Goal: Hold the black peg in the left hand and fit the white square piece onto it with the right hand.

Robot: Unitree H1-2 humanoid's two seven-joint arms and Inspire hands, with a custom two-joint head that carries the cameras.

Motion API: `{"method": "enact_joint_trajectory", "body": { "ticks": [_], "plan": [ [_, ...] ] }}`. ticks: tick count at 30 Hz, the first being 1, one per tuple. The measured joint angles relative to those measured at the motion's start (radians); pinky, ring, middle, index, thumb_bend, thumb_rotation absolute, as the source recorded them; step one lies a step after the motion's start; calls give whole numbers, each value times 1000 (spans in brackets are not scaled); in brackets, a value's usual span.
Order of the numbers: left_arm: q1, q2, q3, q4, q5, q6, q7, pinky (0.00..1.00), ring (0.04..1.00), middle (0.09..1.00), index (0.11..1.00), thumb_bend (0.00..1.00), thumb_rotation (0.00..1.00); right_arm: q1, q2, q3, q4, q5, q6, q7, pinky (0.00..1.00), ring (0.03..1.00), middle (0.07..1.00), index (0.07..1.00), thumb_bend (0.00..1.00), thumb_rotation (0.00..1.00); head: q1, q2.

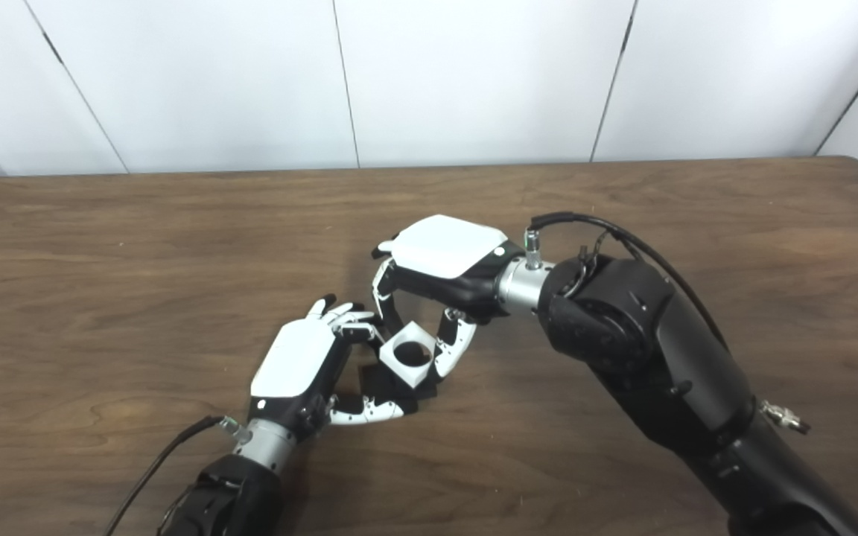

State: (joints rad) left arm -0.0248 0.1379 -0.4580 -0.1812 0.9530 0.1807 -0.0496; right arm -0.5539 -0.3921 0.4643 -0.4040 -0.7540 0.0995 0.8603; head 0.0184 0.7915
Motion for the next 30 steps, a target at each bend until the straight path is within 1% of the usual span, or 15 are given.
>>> {"method": "enact_joint_trajectory", "body": {
  "ticks": [18, 30],
  "plan": [
    [1, 0, -8, -7, 7, 8, -1, 1000, 890, 788, 487, 520, 58, 3, 15, -1, 13, -7, -8, -1, 940, 940, 773, 484, 524, 132, 5, 9],
    [2, 0, -16, -12, 12, 18, -3, 1000, 881, 782, 486, 522, 54, 16, 26, -15, 22, -10, -8, -3, 939, 935, 775, 484, 523, 132, 8, 14]
  ]
}}
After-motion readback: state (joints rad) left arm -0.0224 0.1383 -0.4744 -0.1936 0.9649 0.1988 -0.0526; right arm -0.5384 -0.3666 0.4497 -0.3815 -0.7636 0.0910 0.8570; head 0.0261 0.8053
